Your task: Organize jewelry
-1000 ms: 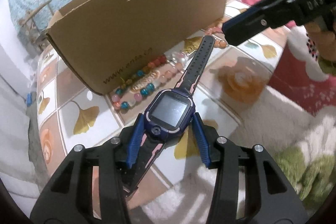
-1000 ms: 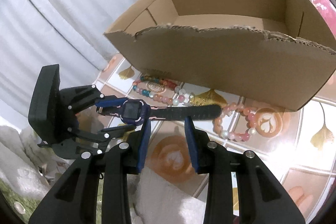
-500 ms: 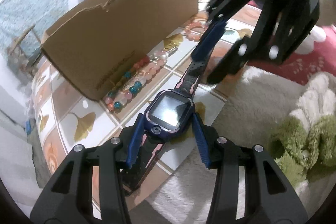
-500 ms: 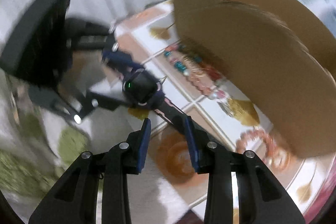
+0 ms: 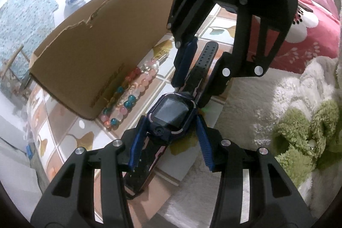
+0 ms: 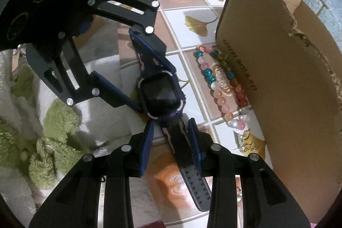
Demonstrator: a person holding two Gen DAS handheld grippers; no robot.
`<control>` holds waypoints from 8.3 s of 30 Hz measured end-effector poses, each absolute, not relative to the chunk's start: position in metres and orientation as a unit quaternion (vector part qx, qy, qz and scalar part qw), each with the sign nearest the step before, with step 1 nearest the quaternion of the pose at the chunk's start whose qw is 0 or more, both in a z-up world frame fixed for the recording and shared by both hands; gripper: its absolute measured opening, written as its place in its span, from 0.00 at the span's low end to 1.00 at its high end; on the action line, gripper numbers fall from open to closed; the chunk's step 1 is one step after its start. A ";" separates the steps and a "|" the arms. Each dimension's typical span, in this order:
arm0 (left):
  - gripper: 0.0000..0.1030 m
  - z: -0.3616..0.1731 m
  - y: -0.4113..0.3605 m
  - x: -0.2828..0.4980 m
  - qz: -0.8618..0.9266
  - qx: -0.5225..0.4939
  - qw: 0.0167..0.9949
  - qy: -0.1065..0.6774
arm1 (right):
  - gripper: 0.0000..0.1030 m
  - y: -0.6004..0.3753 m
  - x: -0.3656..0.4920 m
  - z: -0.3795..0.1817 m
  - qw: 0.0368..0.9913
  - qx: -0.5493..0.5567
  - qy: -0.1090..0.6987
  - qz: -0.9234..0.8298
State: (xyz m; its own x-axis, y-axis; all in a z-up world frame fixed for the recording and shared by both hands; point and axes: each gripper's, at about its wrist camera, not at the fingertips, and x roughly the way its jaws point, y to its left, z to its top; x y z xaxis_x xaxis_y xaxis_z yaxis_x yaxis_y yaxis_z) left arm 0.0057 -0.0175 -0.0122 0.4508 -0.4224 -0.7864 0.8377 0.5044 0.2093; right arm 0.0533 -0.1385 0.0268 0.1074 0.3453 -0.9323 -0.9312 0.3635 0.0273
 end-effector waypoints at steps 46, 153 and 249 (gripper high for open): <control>0.27 -0.006 0.006 0.051 -0.434 0.265 0.722 0.469 | 0.25 -0.198 0.058 0.031 0.677 -0.297 0.463 0.489; 0.85 0.136 -0.030 0.024 -0.207 0.183 0.905 0.324 | 0.74 -0.269 0.039 0.161 0.881 -0.071 0.374 0.280; 0.11 -0.007 -0.032 0.093 -0.149 0.052 0.868 0.470 | 0.10 -0.145 0.097 0.005 0.832 -0.040 0.522 0.184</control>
State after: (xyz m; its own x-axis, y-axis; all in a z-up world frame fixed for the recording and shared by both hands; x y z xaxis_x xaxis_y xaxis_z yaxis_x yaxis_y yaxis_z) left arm 0.0934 -0.0317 -0.0065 0.5137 -0.2101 -0.8318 0.3087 0.9499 -0.0492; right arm 0.0966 -0.1454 0.0048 0.3877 0.2651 -0.8829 -0.3489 0.9287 0.1256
